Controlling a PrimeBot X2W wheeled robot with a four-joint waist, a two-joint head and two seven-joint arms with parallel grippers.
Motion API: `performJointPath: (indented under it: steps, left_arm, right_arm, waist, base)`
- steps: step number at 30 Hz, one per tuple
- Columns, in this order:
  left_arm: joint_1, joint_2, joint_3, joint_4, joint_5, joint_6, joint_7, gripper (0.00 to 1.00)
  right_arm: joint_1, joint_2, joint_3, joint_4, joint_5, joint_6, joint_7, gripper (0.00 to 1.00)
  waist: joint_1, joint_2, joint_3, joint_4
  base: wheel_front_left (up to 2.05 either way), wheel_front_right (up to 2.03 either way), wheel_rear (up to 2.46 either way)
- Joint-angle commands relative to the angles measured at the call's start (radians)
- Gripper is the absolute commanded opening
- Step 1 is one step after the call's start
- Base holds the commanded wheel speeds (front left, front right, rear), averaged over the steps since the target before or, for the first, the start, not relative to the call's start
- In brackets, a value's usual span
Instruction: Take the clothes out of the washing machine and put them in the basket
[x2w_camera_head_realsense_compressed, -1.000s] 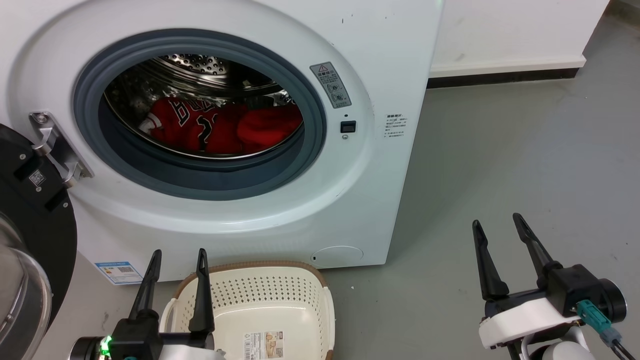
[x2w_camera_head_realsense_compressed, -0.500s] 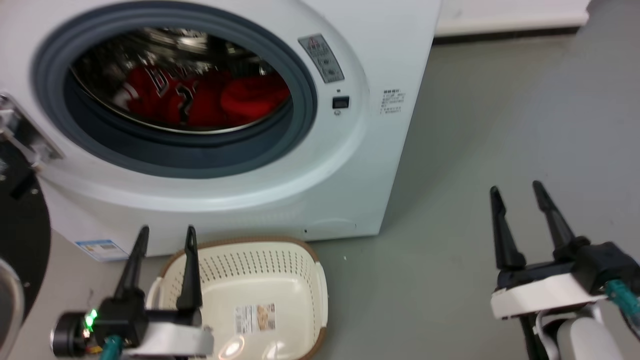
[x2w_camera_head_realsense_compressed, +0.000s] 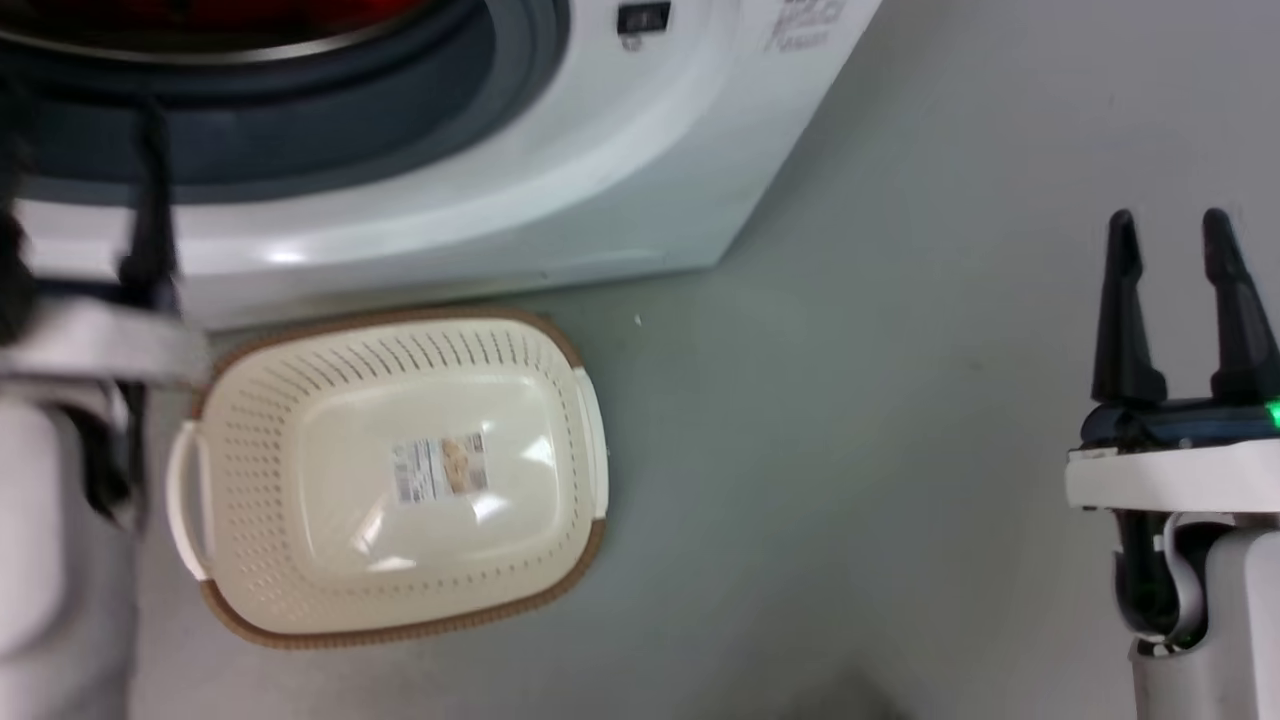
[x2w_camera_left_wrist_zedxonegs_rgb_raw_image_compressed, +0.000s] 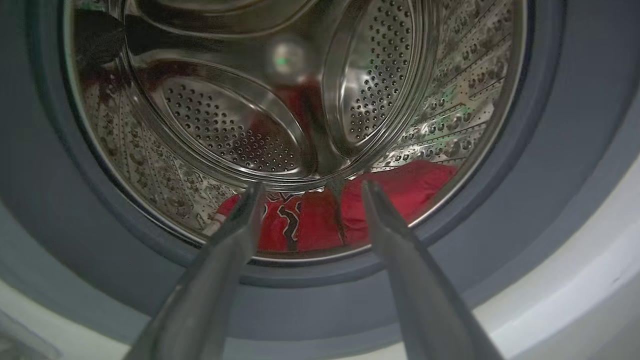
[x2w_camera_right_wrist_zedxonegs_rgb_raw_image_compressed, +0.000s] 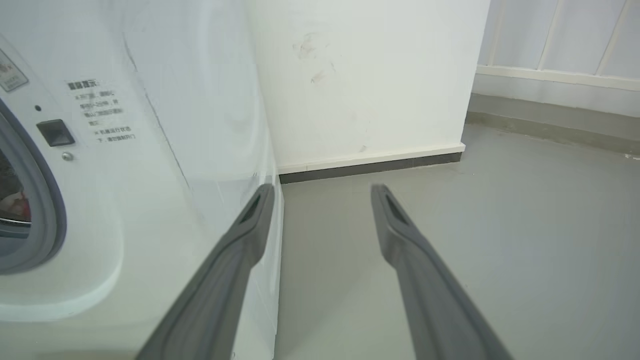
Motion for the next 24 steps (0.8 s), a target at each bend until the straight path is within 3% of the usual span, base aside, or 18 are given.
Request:
performJointPath:
  steps: [1,13,24]
  left_arm:
    - [-0.053,0.013,-0.008,0.015,-0.018,-0.002,0.012,1.00]
    - [-0.718,0.317,-0.286,0.271,-0.227,-0.006,0.450,1.00]
    - [-1.115,0.497,-0.533,0.412,-0.321,-0.006,0.761,1.00]
  right_arm:
    - [-0.021,0.001,-0.008,-0.004,0.014,-0.001,-0.002,1.00]
    - [-0.109,0.001,0.007,-0.044,0.175,-0.001,-0.002,1.00]
    - [-0.096,0.002,0.100,-0.090,0.238,-0.001,-0.002,1.00]
  waist:
    - [-0.0002,-0.0001,0.118,-0.033]
    - [-0.0002,-0.0001,0.348,-0.100]
    - [-0.0002,-0.0001,0.455,-0.217]
  base:
    - [0.00,0.00,0.00]
    - [0.00,0.00,0.00]
    - [0.00,0.00,0.00]
